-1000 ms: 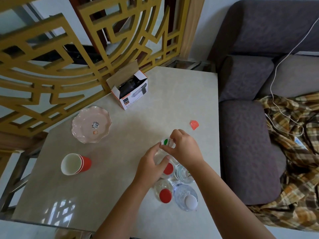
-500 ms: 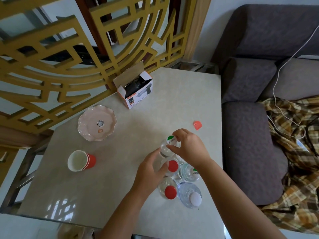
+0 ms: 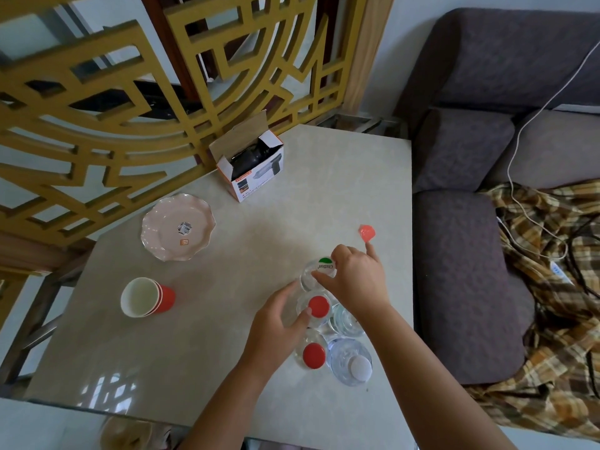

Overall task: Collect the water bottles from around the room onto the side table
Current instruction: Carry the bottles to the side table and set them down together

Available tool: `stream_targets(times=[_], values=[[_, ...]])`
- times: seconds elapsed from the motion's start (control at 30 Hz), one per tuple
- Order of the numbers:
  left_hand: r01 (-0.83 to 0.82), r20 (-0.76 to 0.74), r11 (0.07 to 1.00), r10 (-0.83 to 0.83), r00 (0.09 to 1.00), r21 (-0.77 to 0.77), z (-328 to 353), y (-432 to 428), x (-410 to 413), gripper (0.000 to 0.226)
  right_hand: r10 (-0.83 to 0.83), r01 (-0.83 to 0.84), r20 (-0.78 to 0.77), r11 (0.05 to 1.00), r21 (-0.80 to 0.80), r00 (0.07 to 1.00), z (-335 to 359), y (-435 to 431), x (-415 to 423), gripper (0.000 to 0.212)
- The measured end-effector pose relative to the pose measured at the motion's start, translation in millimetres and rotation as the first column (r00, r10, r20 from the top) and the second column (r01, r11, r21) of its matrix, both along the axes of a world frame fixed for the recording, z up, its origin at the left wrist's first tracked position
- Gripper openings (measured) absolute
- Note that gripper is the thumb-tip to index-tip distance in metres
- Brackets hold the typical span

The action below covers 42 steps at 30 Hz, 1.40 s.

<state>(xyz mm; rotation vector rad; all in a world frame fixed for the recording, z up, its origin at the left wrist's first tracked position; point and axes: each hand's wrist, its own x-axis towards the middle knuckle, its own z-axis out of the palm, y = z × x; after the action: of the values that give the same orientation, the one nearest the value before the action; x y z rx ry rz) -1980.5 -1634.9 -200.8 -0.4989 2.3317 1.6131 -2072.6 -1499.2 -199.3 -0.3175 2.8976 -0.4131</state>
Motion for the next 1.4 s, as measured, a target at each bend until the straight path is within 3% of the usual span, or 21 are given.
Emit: stream_targets(times=[0.23,0.53,0.63,1.07,1.2,1.4], values=[[-0.008,0.007,0.999,0.008,1.000,-0.038,0,4,0,0.052,-0.018,0.027,0.065,0.990,-0.140,0.998,2,-4,-2,0.045],[-0.011,-0.031,0.997,0.009,0.999,-0.074,4,2,2,0.051,0.130,-0.119,0.048,0.975,-0.188,0.990,-5,-2,-1,0.055],[-0.017,-0.033,0.997,0.014,0.999,-0.080,6,2,3,0.052,0.161,-0.146,0.054,0.966,-0.215,0.985,-6,-5,-4,0.048],[-0.049,-0.003,0.999,0.049,0.999,-0.021,5,17,0,0.051,0.038,-0.057,-0.096,0.976,-0.209,0.995,-11,8,-5,0.037],[-0.058,-0.004,0.998,0.058,0.998,-0.018,5,18,-1,0.048,0.113,-0.117,-0.031,0.976,-0.182,0.993,-10,8,-4,0.039],[-0.056,0.011,0.998,0.056,0.998,-0.029,1,16,0,0.049,0.066,-0.070,-0.025,0.962,-0.265,0.998,-9,4,-2,0.037]])
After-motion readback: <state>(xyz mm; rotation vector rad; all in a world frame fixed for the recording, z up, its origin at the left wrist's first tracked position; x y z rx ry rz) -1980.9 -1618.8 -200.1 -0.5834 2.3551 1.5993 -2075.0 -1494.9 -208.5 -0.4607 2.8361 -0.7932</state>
